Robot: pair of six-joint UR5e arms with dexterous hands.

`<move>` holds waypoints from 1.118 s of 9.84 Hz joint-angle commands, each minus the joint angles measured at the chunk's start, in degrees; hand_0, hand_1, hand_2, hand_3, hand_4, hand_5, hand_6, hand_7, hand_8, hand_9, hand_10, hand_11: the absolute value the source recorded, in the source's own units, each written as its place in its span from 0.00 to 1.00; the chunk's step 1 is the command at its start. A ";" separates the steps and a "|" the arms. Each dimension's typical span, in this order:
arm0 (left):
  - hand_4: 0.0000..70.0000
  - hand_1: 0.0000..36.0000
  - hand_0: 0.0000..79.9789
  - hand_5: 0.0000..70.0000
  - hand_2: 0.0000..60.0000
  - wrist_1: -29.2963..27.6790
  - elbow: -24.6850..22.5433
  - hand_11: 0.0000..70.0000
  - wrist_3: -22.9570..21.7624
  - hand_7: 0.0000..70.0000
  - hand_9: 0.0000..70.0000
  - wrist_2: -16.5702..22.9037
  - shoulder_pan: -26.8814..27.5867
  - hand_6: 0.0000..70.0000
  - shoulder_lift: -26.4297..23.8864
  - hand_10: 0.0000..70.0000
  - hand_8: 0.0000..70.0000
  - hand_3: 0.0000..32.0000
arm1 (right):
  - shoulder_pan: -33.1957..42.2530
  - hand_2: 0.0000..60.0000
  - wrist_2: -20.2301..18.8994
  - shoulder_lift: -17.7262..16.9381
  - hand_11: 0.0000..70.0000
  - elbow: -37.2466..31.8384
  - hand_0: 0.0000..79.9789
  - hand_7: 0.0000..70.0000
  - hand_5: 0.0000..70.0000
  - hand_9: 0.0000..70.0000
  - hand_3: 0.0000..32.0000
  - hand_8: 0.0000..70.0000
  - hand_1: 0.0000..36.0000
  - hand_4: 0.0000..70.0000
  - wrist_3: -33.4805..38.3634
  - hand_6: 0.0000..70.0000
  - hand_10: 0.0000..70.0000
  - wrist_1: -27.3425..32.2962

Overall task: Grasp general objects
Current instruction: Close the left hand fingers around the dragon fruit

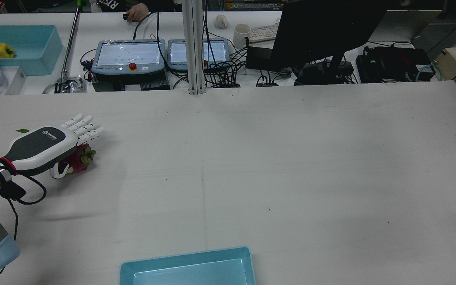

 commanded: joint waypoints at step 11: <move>0.00 1.00 0.62 0.00 1.00 7.03 -0.19 0.00 -1.05 0.31 0.04 0.08 -1.04 0.00 -1.47 0.00 0.00 0.00 | 0.02 0.00 0.00 0.00 0.00 0.00 0.00 0.00 0.00 0.00 0.00 0.00 0.00 0.00 0.00 0.00 0.00 -0.02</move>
